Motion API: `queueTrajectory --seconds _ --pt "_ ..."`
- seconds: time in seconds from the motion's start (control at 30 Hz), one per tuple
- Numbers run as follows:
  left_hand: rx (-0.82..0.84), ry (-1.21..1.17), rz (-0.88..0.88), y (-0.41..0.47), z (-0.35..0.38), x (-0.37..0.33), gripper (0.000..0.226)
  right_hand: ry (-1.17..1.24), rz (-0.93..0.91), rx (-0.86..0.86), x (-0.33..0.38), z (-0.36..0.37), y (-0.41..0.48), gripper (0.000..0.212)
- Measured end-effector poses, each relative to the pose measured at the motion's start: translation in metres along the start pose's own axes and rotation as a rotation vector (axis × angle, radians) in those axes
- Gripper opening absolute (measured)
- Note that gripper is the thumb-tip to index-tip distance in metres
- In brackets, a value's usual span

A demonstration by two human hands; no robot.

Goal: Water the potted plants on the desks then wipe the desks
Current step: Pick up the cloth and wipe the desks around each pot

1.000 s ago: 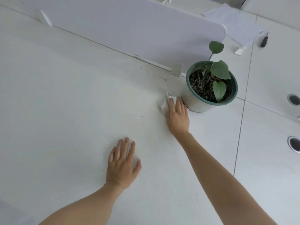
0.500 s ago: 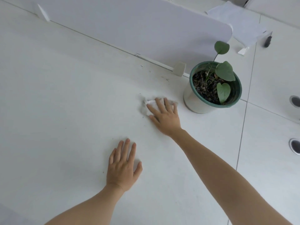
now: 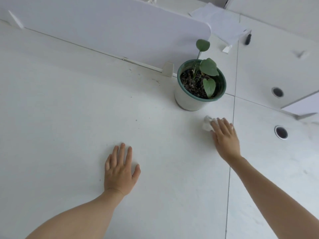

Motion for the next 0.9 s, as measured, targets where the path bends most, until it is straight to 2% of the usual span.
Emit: queueTrajectory --seconds 0.13,0.23,0.4,0.63,0.8,0.83,0.87,0.9 --pt "0.007 -0.003 0.014 0.000 0.001 -0.001 0.058 0.145 0.579 0.135 -0.042 0.009 -0.015 0.047" --pt "0.007 -0.011 0.011 0.000 -0.001 -0.001 0.057 0.192 0.699 0.126 -0.026 0.017 -0.022 0.046" --pt "0.053 -0.041 0.008 0.000 -0.002 -0.003 0.058 0.243 0.650 0.195 0.018 0.015 -0.032 0.045" --pt "0.227 -0.045 0.029 -0.004 -0.005 -0.007 0.062 0.297 0.276 0.290 0.153 0.026 -0.073 0.045" --pt "0.258 -0.080 0.064 -0.007 -0.008 -0.007 0.062 0.394 0.246 0.315 0.188 0.022 -0.112 0.081" --pt "0.255 -0.086 0.069 -0.007 -0.008 -0.006 0.062 0.370 0.239 0.315 0.191 0.020 -0.120 0.081" --pt "0.255 -0.096 0.068 -0.006 -0.008 -0.006 0.062 0.316 0.227 0.294 0.193 0.016 -0.126 0.070" --pt "0.256 -0.109 0.068 -0.006 -0.006 -0.006 0.062 0.322 0.257 0.321 0.194 0.015 -0.132 0.051"
Point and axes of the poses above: each hand's wrist, its own y-axis towards the middle knuckle, its own z-axis out of the palm, x = y × z, the point moved 5 cm from there along y, towards the middle knuckle, and after that the axes turned 1 degree about x, right-handed, at the moved point
